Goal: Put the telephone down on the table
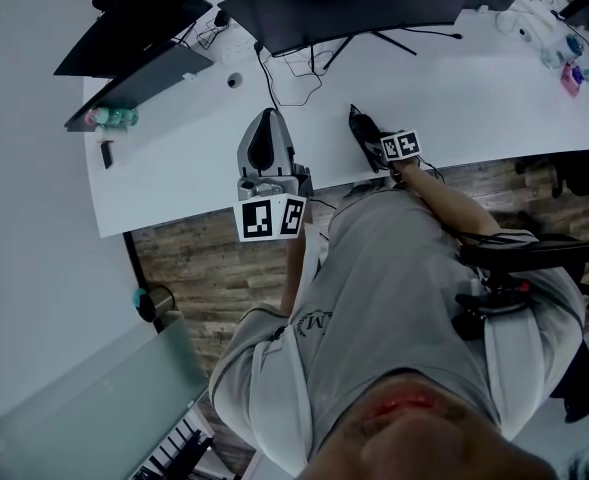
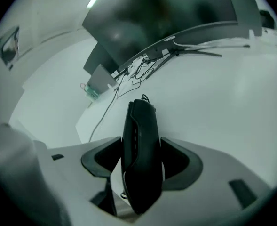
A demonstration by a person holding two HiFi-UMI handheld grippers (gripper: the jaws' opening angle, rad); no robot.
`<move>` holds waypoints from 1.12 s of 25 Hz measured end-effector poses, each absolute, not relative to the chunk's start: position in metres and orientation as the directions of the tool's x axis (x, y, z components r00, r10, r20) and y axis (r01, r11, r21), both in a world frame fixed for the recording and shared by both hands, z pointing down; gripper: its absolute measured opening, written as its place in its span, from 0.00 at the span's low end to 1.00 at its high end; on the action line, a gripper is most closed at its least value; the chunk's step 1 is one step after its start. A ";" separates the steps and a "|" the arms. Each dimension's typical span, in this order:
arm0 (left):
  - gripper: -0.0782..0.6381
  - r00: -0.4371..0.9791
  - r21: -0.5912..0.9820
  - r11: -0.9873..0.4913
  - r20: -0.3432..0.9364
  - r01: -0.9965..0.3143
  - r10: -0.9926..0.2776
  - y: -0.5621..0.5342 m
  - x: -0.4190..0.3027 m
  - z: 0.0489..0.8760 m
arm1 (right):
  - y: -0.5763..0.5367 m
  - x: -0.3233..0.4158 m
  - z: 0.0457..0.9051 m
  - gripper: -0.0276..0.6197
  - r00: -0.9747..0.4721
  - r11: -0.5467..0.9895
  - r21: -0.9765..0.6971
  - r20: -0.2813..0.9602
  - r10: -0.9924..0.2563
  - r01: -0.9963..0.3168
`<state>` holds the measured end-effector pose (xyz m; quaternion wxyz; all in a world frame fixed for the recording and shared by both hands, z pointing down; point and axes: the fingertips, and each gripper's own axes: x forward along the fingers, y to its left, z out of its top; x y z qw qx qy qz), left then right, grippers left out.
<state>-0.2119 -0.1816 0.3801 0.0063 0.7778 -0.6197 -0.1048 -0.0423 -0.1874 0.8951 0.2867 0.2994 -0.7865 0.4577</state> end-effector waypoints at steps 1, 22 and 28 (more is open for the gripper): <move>0.12 0.208 0.139 -0.230 -0.155 -0.963 -0.966 -0.181 -0.212 0.380 | -0.185 -0.048 0.894 0.46 -0.704 0.338 -0.627 0.683 -0.195 -0.702; 0.12 0.212 0.147 -0.234 -0.151 -0.961 -0.966 -0.188 -0.215 0.380 | -0.193 -0.038 0.884 0.48 -0.652 0.325 -0.572 0.717 -0.246 -0.753; 0.12 0.225 0.151 -0.248 -0.152 -0.957 -0.962 -0.198 -0.213 0.382 | -0.216 -0.027 0.859 0.48 -0.655 0.286 -0.589 0.679 -0.332 -0.756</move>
